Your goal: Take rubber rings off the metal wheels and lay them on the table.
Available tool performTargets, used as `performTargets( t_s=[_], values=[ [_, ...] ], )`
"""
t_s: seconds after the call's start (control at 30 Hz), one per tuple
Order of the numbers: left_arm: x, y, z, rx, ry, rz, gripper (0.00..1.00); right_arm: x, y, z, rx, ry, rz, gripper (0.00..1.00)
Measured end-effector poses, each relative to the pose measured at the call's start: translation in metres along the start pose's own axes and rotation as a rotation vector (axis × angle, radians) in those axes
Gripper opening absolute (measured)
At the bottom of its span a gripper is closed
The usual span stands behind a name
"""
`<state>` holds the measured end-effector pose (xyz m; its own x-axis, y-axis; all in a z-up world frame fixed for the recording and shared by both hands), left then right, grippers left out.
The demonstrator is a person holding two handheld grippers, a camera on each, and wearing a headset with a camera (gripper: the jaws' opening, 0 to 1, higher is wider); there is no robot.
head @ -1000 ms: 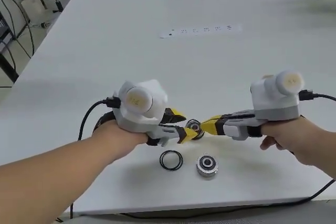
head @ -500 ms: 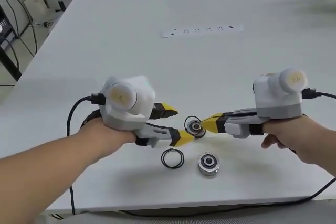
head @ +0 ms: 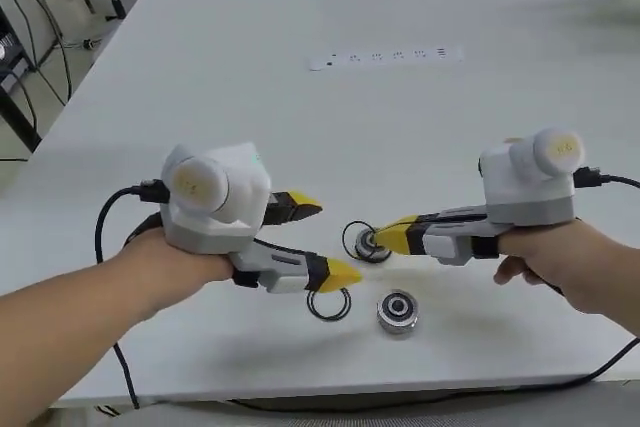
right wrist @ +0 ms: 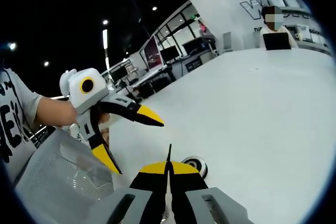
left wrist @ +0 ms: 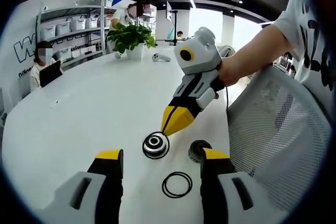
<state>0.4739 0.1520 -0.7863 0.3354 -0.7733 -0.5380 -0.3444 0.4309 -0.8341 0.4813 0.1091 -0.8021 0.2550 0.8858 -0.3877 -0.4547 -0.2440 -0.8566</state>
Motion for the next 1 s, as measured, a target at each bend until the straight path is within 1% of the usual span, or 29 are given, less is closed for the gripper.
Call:
performTargets(
  t_s=[0.1,0.23,0.37,0.4,0.6,0.77,0.9,1.0],
  values=[
    [-0.005,0.0,-0.003,-0.007,0.005,-0.01,0.6,0.002,-0.001,0.005,0.001,-0.017,-0.002,0.0],
    [-0.015,0.004,-0.007,-0.01,0.005,-0.013,0.62,0.005,-0.003,0.013,0.005,-0.044,-0.003,0.0],
    [-0.025,0.008,-0.005,-0.025,-0.009,-0.018,0.64,0.009,-0.001,0.02,0.01,-0.066,0.003,0.0],
    [-0.028,0.01,-0.004,-0.035,-0.013,-0.019,0.65,0.01,0.0,0.022,0.013,-0.074,0.008,0.0],
    [-0.038,0.016,0.001,-0.049,-0.032,-0.02,0.67,0.017,0.007,0.035,0.021,-0.119,0.043,0.0],
    [-0.043,0.017,0.003,-0.06,-0.048,-0.028,0.68,0.022,0.011,0.045,0.035,-0.165,0.066,0.0],
    [-0.045,0.017,0.004,-0.065,-0.053,-0.03,0.68,0.026,0.018,0.051,0.032,-0.185,0.096,0.0],
    [-0.046,0.018,0.005,-0.069,-0.059,-0.032,0.68,0.028,0.026,0.047,0.024,-0.181,0.119,0.0]
  ],
)
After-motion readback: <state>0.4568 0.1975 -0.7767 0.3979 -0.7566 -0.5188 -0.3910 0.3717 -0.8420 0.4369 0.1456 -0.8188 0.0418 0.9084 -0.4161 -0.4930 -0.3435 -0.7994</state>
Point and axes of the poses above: the centre of the closed fingertips' face, and the gripper's own axes: x roughly forward along the fingers, z roughly to its left, y roughly out of its underside, the point moved 1 cm from there along -x, roughly backward along the fingers, and after that the axes turned 7 degrees about -x, right-handed, at the moved point
